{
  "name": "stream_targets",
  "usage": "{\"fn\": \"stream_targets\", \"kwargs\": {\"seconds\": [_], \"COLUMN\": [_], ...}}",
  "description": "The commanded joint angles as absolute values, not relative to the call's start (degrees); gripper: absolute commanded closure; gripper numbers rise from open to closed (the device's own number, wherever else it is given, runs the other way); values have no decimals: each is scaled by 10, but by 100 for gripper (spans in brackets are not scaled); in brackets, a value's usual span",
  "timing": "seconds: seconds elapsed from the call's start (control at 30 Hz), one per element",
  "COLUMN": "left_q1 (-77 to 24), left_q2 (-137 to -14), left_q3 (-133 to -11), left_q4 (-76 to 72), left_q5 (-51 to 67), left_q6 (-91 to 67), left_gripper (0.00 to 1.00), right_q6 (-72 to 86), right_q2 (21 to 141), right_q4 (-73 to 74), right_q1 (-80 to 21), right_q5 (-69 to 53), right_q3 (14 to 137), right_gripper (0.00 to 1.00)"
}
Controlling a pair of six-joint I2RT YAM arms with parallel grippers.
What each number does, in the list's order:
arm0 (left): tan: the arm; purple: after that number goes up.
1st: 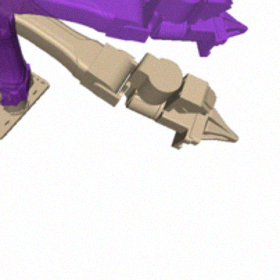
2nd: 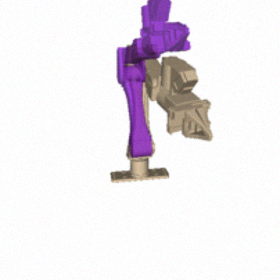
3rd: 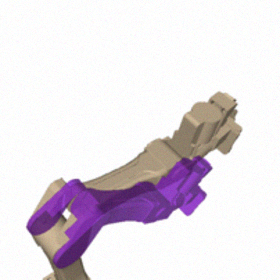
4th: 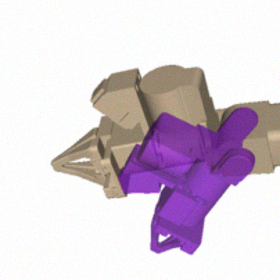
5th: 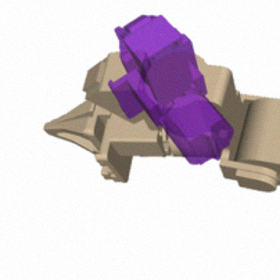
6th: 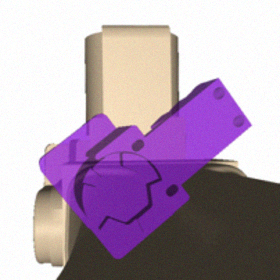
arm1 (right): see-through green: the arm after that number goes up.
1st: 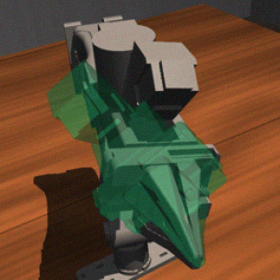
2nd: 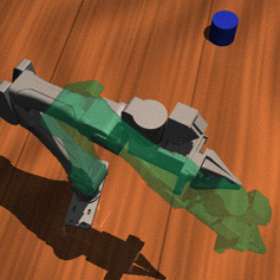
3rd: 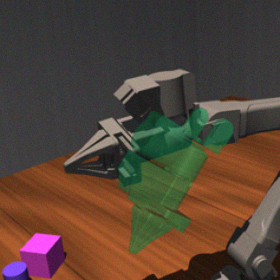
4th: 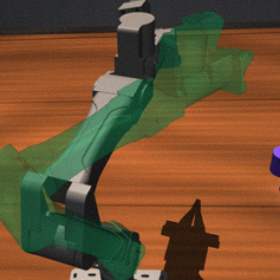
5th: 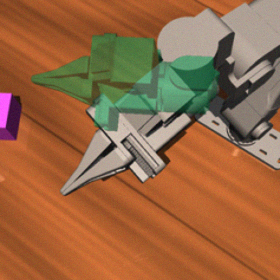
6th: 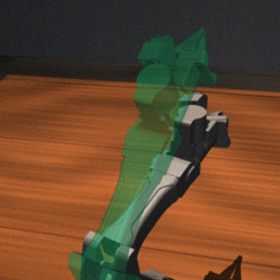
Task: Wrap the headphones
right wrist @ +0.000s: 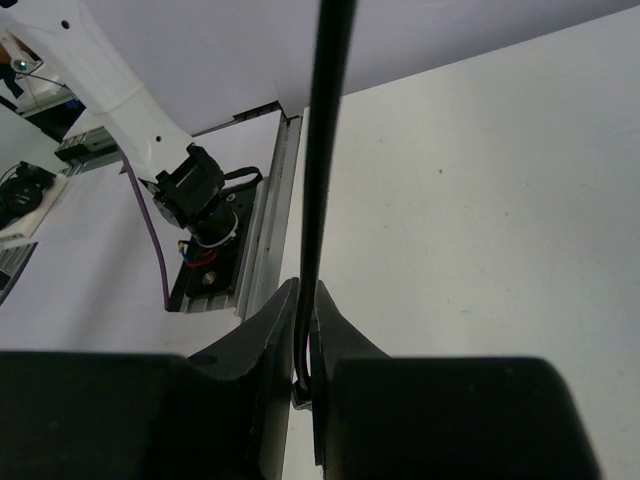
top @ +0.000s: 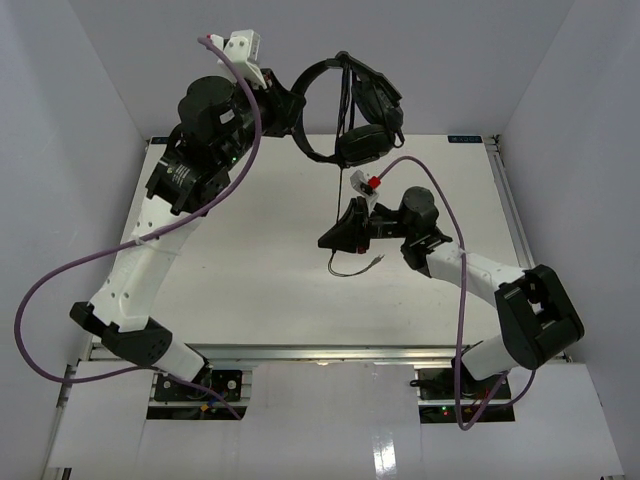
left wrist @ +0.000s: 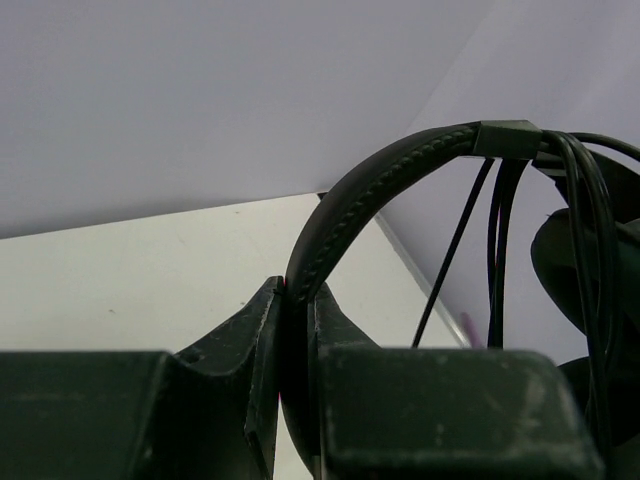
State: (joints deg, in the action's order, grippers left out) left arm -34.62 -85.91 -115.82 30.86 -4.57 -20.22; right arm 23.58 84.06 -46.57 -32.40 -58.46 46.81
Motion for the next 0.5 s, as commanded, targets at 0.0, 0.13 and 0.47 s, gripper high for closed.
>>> {"fn": "stream_targets", "kwargs": {"seconds": [0.0, 0.13, 0.47], "left_q1": [-337, -322, -221], "left_q2": [-859, -866, -880], "left_q3": [-1199, -1173, -994], "left_q4": [258, 262, 232], "left_q5": [-124, -172, -197], "left_q6": [-185, -145, -87], "left_gripper": [100, 100, 100], "right_q6": [201, 135, -183], "right_q2": [795, 766, 733], "right_q4": [-450, -366, 74], "right_q1": [-347, -356, -384], "right_q5": [-593, -559, -337], "right_q3": [461, 464, 619], "right_gripper": [84, 89, 92]}}
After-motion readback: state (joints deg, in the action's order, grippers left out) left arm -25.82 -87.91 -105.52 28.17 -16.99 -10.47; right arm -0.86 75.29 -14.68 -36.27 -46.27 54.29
